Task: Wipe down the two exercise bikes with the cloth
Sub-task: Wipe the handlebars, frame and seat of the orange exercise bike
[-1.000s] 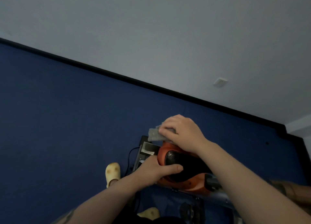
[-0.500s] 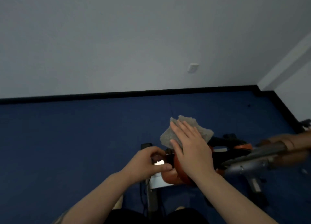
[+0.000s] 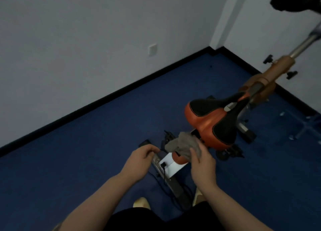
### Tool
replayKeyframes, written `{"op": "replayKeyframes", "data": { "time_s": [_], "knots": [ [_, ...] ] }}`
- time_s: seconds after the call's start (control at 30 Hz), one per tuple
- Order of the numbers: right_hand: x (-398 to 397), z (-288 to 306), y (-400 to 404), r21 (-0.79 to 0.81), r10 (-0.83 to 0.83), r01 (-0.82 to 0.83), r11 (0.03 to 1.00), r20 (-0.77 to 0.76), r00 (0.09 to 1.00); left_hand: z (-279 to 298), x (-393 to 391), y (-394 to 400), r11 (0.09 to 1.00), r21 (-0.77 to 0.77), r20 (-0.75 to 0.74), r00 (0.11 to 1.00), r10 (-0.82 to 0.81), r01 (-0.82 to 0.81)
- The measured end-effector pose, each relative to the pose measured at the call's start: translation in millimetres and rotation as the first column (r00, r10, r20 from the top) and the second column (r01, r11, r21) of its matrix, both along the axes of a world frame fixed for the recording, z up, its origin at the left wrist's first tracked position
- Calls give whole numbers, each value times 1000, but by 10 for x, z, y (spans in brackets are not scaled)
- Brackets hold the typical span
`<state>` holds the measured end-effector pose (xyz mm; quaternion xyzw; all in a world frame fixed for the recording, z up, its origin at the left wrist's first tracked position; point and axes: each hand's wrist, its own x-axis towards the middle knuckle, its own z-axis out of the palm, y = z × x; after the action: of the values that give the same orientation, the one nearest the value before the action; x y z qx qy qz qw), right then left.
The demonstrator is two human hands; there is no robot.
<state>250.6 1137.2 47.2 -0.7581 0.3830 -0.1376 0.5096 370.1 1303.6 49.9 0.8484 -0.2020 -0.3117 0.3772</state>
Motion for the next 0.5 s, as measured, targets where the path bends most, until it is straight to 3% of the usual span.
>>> {"op": "replayKeyframes", "data": {
  "time_s": [0.1,0.17,0.23,0.3,0.33,0.5],
  "knots": [
    [59,-90,92,23,-441,440,898,49,896,-23,-19,-83,997,-14,-21,997,-75,75],
    [149,-78,206,0,-533,537,843,121,837,-37,-42,-159,995,-40,-52,995,-90,88],
    [219,-102,323,-164,-370,392,905,152,917,-37,-77,-214,994,-59,-77,993,-92,88],
    [256,-217,399,-373,-32,26,928,-9,999,-48,-97,-256,992,-65,-70,991,-113,109],
    [247,-282,394,-422,78,-124,898,-124,989,-54,-100,-265,991,-69,-66,990,-122,117],
    [167,-349,-73,-476,189,-321,819,-303,934,-95,-69,-246,994,-56,-78,992,-96,92]
  ]
}}
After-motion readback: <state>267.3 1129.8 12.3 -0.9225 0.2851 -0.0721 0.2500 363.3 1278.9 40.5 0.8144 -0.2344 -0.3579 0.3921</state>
